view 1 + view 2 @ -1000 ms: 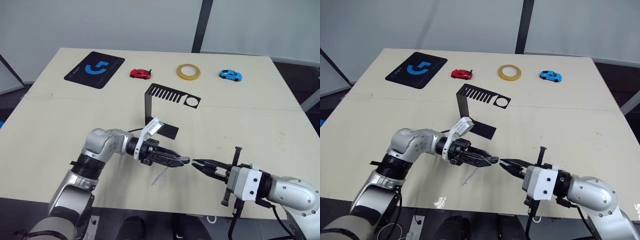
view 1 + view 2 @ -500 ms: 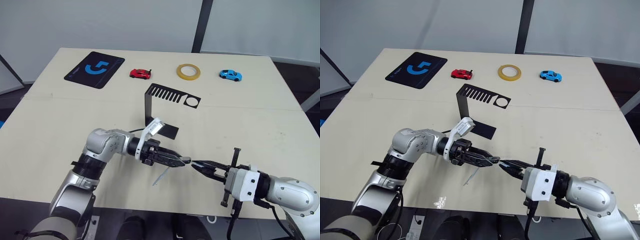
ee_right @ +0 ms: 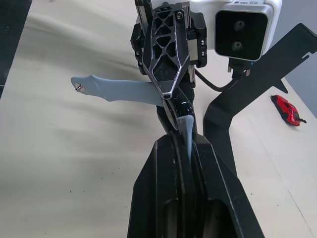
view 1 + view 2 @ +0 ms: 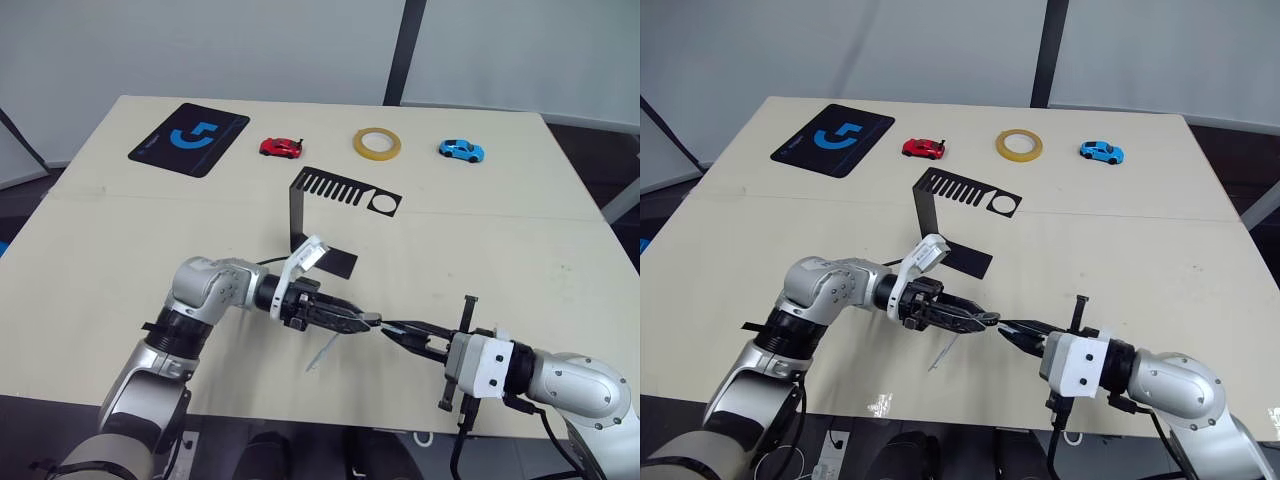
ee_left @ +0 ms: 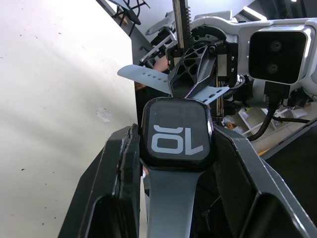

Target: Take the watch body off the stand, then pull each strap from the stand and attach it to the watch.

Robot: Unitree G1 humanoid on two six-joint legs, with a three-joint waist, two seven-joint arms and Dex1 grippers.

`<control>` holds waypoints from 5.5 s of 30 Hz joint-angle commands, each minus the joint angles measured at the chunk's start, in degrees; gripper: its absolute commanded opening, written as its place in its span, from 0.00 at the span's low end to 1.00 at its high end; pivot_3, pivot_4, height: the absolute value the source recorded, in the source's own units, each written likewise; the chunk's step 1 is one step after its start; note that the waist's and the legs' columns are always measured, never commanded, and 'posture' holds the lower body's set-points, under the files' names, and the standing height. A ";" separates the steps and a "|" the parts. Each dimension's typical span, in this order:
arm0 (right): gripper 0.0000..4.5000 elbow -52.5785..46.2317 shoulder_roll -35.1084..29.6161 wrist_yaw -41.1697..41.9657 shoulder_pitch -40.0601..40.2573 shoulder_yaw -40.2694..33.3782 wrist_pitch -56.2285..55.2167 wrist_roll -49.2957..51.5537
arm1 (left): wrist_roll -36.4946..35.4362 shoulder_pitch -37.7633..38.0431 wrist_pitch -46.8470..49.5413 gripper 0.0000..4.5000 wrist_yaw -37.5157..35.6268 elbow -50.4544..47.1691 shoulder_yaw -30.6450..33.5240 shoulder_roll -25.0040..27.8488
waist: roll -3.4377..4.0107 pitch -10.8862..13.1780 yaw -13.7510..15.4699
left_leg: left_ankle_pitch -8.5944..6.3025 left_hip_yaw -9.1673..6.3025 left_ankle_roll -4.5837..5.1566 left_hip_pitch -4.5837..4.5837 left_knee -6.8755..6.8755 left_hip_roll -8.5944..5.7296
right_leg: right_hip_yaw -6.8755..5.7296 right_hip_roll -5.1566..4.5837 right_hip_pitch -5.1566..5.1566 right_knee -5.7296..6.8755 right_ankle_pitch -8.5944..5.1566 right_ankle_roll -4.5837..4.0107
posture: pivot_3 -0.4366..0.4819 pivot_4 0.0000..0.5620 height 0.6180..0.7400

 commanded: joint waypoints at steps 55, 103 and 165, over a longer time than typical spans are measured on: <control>0.00 -1.21 0.39 -2.07 -0.33 1.46 0.18 -2.60 | -1.76 0.11 0.86 0.37 4.61 -2.36 1.25 -2.56 | 0.00 0.00 -0.01 | 0.01 0.00 -0.02 0.00 0.00 0.00 | 0.00 0.00 0.00 -0.01 0.00 0.00 | 0.48 0.27 1.00; 0.00 -0.64 0.50 -5.28 -2.69 5.76 2.47 -11.44 | -3.37 0.04 7.51 0.37 12.69 -6.61 3.93 -5.42 | 0.00 0.00 -0.01 | 0.05 0.00 -0.09 0.00 -0.01 -0.01 | 0.00 -0.02 0.00 -0.01 0.00 0.00 | 0.48 0.27 1.00; 0.00 0.69 4.11 -4.66 -11.29 12.53 7.10 -19.64 | -2.29 -0.72 9.96 0.37 14.97 -7.58 1.45 -6.03 | 0.00 0.00 -0.03 | 0.08 0.00 -0.14 0.00 -0.02 -0.02 | 0.00 -0.03 -0.03 0.00 0.00 0.00 | 0.48 0.27 1.00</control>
